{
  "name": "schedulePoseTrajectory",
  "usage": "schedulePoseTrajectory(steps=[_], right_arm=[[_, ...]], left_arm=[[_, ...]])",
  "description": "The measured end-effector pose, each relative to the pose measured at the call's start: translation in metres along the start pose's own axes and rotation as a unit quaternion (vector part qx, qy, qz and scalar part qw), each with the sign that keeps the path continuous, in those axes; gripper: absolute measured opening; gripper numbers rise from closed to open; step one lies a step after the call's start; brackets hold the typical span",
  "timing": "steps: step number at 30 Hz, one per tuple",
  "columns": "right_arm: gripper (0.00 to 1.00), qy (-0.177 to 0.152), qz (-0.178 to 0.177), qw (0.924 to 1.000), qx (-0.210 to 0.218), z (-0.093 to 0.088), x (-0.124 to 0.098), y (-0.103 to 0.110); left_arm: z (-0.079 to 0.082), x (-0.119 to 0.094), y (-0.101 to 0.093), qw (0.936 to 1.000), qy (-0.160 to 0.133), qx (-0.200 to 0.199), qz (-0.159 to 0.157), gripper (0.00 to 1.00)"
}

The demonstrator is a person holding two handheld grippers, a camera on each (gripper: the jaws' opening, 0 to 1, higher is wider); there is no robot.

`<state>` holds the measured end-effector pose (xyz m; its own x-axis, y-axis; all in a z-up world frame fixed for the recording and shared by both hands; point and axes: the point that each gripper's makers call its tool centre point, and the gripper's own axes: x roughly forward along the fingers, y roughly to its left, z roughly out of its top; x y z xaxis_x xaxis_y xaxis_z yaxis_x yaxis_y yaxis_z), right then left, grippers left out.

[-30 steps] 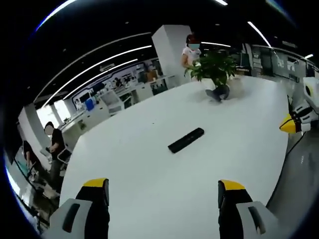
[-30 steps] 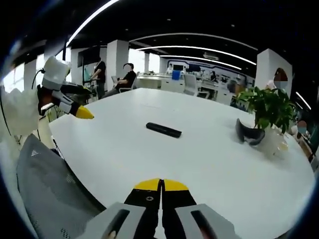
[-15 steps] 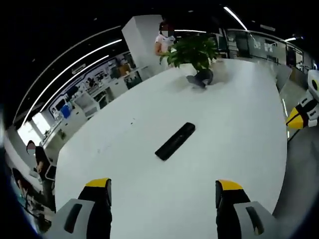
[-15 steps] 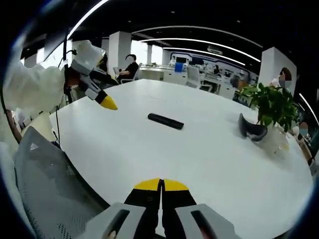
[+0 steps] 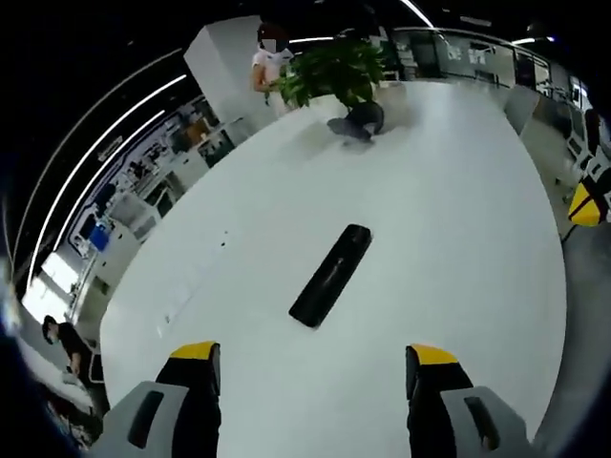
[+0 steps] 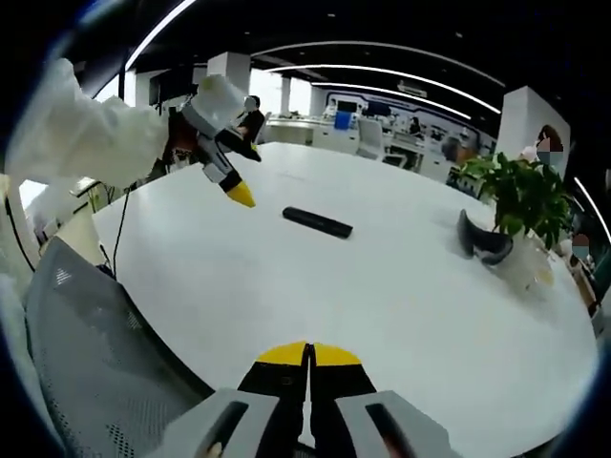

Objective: Press the specified remote control buttons in sequence, fully releasing each button before pressing the next.

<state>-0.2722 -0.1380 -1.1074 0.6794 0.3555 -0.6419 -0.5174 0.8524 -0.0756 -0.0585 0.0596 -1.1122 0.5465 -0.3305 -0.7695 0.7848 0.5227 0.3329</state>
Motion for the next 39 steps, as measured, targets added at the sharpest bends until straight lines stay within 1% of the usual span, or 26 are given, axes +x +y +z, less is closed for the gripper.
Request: schedulePoseTrajectory(steps=[2,3,4,8,9,10,11,12,13,15,16,20,22,23,24,26,27,30,31,32,33,34,36,37,38,39], right_arm=[[0.0,0.003,0.002,1.0,-0.001,-0.001,0.0,0.001],[0.0,0.002,0.004,1.0,0.0,-0.001,0.0,0.001],[0.0,0.003,0.004,1.0,0.0,-0.001,0.0,0.001],[0.0,0.009,0.007,0.9999,-0.001,-0.003,0.002,0.002],[0.0,0.012,0.008,0.9999,-0.002,-0.004,0.002,0.003],[0.0,0.017,0.01,0.9998,-0.002,-0.006,0.003,0.003],[0.0,0.019,0.01,0.9998,-0.004,-0.006,0.003,0.004],[0.0,0.02,0.009,0.9998,-0.006,-0.006,0.003,0.004],[0.0,0.019,0.008,0.9998,-0.006,-0.006,0.003,0.003],[0.0,0.02,0.008,0.9998,-0.003,-0.007,0.003,0.003],[0.0,0.021,0.007,0.9998,-0.002,-0.007,0.003,0.002],[0.0,0.025,0.008,0.9997,-0.001,-0.007,0.004,0.003],[0.0,0.025,0.008,0.9997,-0.003,-0.007,0.004,0.003],[0.0,0.025,0.009,0.9996,-0.002,-0.007,0.004,0.003],[0.0,0.025,0.009,0.9996,-0.002,-0.007,0.004,0.003],[0.0,0.026,0.008,0.9996,-0.002,-0.008,0.004,0.003],[0.0,0.026,0.007,0.9996,-0.001,-0.008,0.004,0.003],[0.0,0.027,0.006,0.9996,0.001,-0.008,0.004,0.002],[0.0,0.028,0.007,0.9996,0.002,-0.008,0.004,0.002],[0.0,0.029,0.007,0.9995,0.002,-0.008,0.004,0.002],[0.0,0.03,0.007,0.9995,0.001,-0.009,0.004,0.003],[0.0,0.031,0.007,0.9995,0.001,-0.009,0.004,0.002],[0.0,0.032,0.008,0.9995,0.003,-0.009,0.004,0.003],[0.0,0.032,0.008,0.9994,0.003,-0.009,0.005,0.003],[0.0,0.034,0.008,0.9994,0.001,-0.009,0.005,0.003],[0.0,0.036,0.008,0.9993,-0.001,-0.01,0.005,0.003]], left_arm=[[0.002,0.009,-0.001,0.9999,0.005,0.006,-0.008,0.79],[0.003,0.014,-0.001,0.9999,0.004,0.013,-0.01,0.78],[0.003,0.019,0.0,0.9996,0.012,0.024,-0.011,0.78],[0.007,0.036,-0.001,0.9988,0.021,0.039,-0.022,0.77],[0.008,0.039,0.0,0.9984,0.023,0.047,-0.021,0.77],[0.007,0.045,0.007,0.9971,0.03,0.07,-0.01,0.76],[0.005,0.049,0.009,0.9964,0.036,0.076,-0.01,0.74],[0.003,0.054,0.009,0.9957,0.046,0.078,-0.018,0.71],[0.003,0.056,0.01,0.9955,0.048,0.08,-0.019,0.69],[0.006,0.063,0.016,0.9941,0.047,0.096,-0.017,0.69],[0.006,0.066,0.017,0.9935,0.054,0.099,-0.019,0.68],[0.012,0.075,0.019,0.9912,0.058,0.115,-0.029,0.62],[0.01,0.079,0.018,0.9878,0.072,0.131,-0.042,0.56],[0.01,0.083,0.019,0.9859,0.076,0.141,-0.048,0.56],[0.009,0.084,0.018,0.9849,0.08,0.143,-0.055,0.55],[0.01,0.087,0.019,0.9856,0.086,0.128,-0.071,0.53],[0.011,0.089,0.018,0.9848,0.084,0.129,-0.082,0.51],[0.008,0.093,0.017,0.9814,0.099,0.133,-0.097,0.5],[0.004,0.095,0.019,0.9784,0.113,0.135,-0.108,0.49],[0.003,0.097,0.019,0.9777,0.116,0.134,-0.113,0.49],[0.003,0.101,0.02,0.9778,0.115,0.131,-0.116,0.47],[0.002,0.102,0.018,0.9763,0.118,0.131,-0.125,0.44],[0.001,0.105,0.017,0.9752,0.123,0.13,-0.13,0.43],[-0.001,0.106,0.016,0.9735,0.13,0.132,-0.135,0.41],[-0.005,0.107,0.016,0.9698,0.141,0.141,-0.141,0.4],[-0.001,0.109,0.017,0.9725,0.128,0.133,-0.142,0.36]])
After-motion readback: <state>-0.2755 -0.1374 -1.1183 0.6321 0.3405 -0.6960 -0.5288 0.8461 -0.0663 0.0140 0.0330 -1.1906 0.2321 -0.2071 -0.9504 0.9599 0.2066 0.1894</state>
